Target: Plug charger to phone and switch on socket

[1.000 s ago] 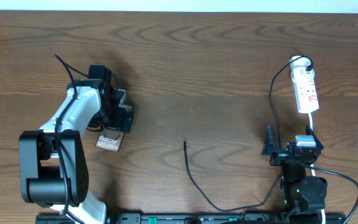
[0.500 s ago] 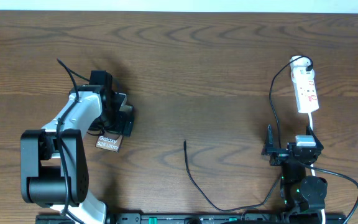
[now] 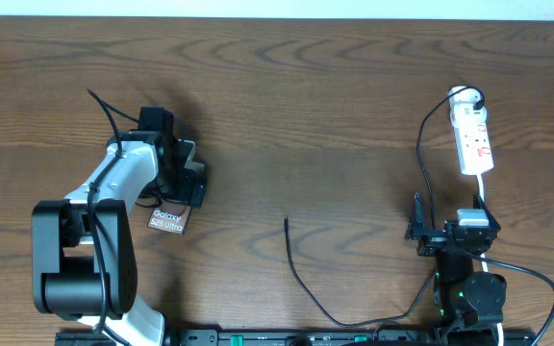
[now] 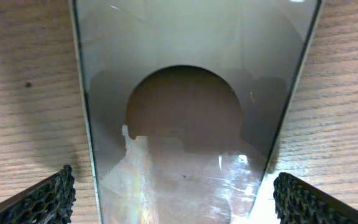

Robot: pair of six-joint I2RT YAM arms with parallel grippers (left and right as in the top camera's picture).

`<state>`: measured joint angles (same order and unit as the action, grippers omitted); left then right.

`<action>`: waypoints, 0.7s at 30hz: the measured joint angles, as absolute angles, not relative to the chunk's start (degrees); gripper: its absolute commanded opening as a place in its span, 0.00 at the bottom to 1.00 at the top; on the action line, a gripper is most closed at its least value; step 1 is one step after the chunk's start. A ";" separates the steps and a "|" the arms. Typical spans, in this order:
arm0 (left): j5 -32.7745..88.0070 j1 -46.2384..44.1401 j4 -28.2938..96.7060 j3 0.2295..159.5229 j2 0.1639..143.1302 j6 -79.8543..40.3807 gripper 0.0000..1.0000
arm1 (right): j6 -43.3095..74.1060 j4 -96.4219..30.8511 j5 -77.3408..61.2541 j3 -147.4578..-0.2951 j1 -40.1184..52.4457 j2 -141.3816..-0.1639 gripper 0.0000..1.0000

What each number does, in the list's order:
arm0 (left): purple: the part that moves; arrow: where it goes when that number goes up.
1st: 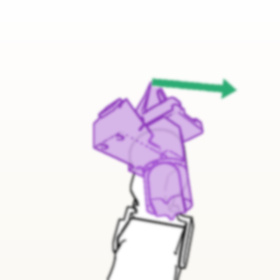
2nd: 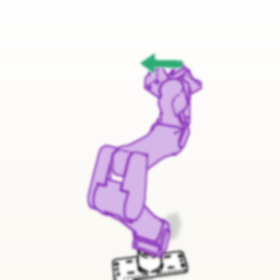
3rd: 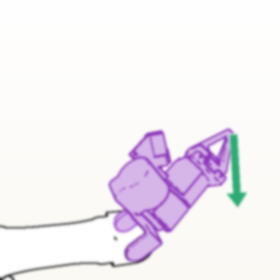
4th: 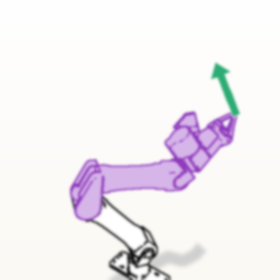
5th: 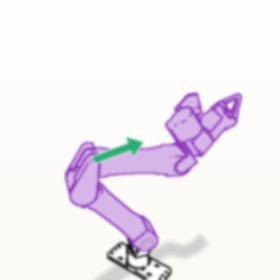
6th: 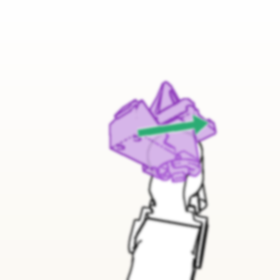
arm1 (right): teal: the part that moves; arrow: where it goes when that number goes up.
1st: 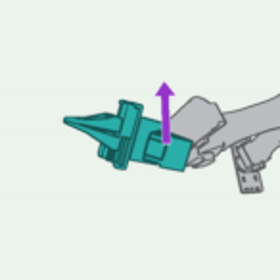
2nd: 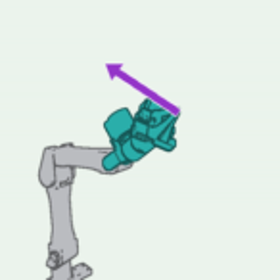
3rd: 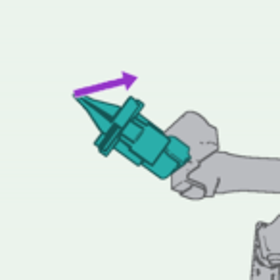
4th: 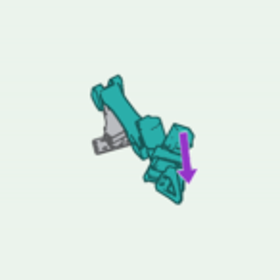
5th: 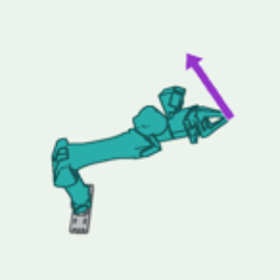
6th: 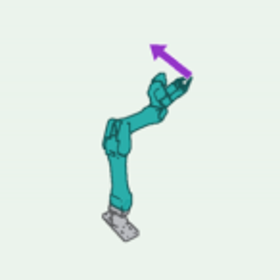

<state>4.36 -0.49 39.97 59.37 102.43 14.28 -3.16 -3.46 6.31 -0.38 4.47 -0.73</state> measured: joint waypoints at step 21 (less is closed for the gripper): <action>3.81 -0.49 38.59 57.65 102.43 14.98 0.99 | -3.16 -3.46 6.31 -0.38 4.47 -0.73 0.99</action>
<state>3.81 -0.49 38.59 57.65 102.43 14.98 -3.16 -3.46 6.31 -0.38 4.47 -0.73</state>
